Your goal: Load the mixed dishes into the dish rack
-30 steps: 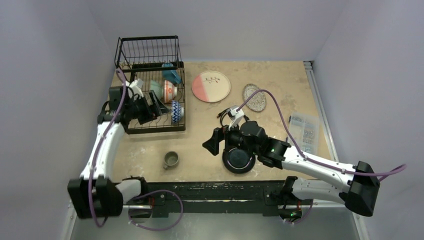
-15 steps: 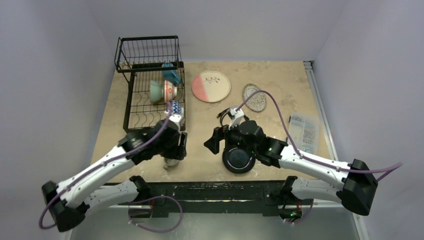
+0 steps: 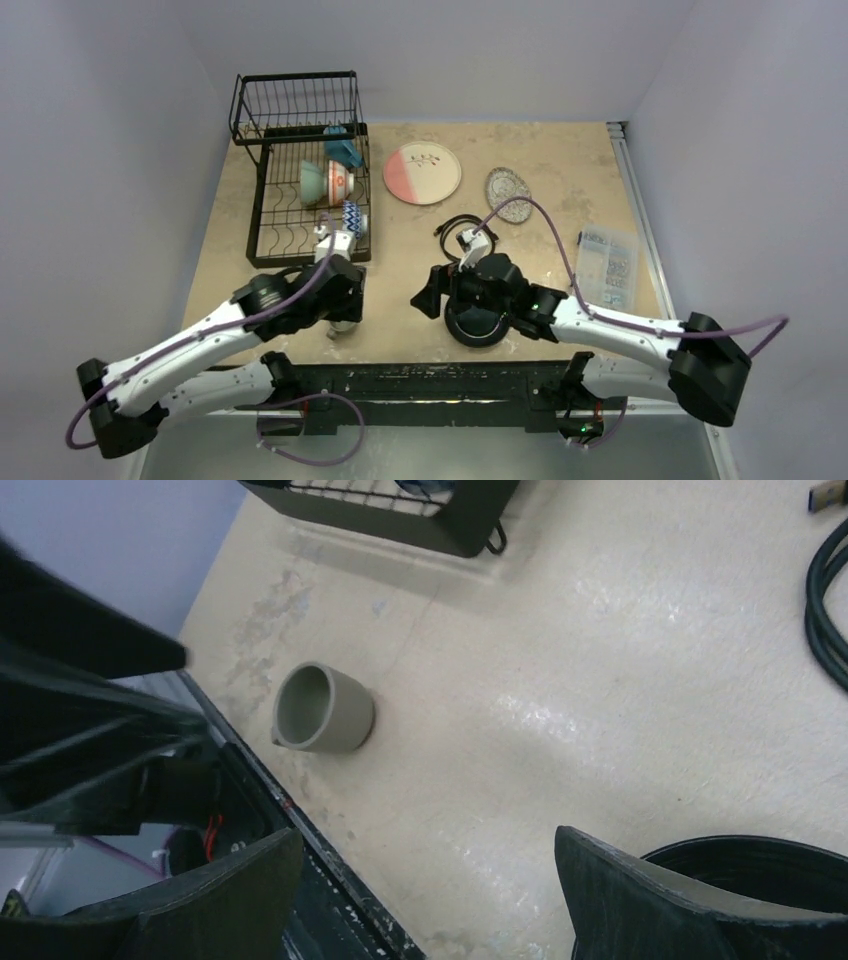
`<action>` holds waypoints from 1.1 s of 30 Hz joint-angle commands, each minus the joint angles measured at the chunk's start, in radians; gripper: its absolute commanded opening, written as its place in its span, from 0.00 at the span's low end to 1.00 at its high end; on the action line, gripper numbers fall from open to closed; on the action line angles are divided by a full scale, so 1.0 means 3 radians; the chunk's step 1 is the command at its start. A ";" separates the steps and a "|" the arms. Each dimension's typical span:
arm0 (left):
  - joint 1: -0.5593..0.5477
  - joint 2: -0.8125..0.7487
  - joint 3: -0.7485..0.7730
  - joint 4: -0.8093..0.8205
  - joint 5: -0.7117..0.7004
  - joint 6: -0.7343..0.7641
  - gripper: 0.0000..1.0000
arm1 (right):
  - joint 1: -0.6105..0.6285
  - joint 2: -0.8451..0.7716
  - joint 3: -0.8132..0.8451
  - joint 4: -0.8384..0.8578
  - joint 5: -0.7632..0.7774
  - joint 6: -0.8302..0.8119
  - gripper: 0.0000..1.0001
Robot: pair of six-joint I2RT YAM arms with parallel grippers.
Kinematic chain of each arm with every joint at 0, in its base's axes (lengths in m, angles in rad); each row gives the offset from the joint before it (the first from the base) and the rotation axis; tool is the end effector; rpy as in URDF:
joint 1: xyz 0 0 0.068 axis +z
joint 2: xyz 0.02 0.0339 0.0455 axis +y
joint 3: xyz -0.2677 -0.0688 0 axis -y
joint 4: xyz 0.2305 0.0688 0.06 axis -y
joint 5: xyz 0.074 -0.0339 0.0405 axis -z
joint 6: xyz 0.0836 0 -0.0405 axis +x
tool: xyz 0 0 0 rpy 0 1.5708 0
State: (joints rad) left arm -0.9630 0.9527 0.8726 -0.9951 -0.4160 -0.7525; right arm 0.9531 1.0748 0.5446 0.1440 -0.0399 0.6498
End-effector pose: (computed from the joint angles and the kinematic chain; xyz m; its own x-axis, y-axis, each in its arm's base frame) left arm 0.1254 -0.1211 0.2407 -0.8049 0.0623 -0.5901 0.1247 0.9900 -0.0655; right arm 0.1523 0.2202 0.2248 -0.6795 0.0874 -0.7285 -0.5336 0.6226 0.5724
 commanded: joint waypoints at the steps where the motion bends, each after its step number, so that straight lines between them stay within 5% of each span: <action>1: -0.0006 -0.0717 0.0155 -0.0283 -0.0205 -0.0236 0.66 | 0.0213 0.0569 0.0306 0.0171 0.0164 0.0336 0.99; 7: -0.0005 -0.1520 0.0520 -0.0663 -0.0389 -0.0229 0.74 | 0.0893 0.1514 0.1369 -0.0697 0.1241 0.0790 0.96; 24: -0.0006 -0.2290 0.0637 -0.0877 0.0015 -0.0102 0.77 | 0.1239 0.2929 0.2885 -0.1449 0.1761 0.0690 0.68; 30: -0.0006 -0.2411 0.0616 -0.0885 0.0061 -0.0116 0.77 | 0.1409 0.3298 0.3306 -0.1834 0.2107 0.0579 0.50; 33: -0.0006 -0.2431 0.0592 -0.0924 0.0053 -0.0130 0.77 | 0.1430 0.3462 0.3506 -0.2023 0.2174 0.0562 0.31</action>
State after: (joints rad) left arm -0.9627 0.2321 1.0588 -1.2621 -0.4137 -0.8005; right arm 1.3750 2.0758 1.5101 -0.3561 0.5201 0.8326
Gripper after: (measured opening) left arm 0.770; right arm 0.405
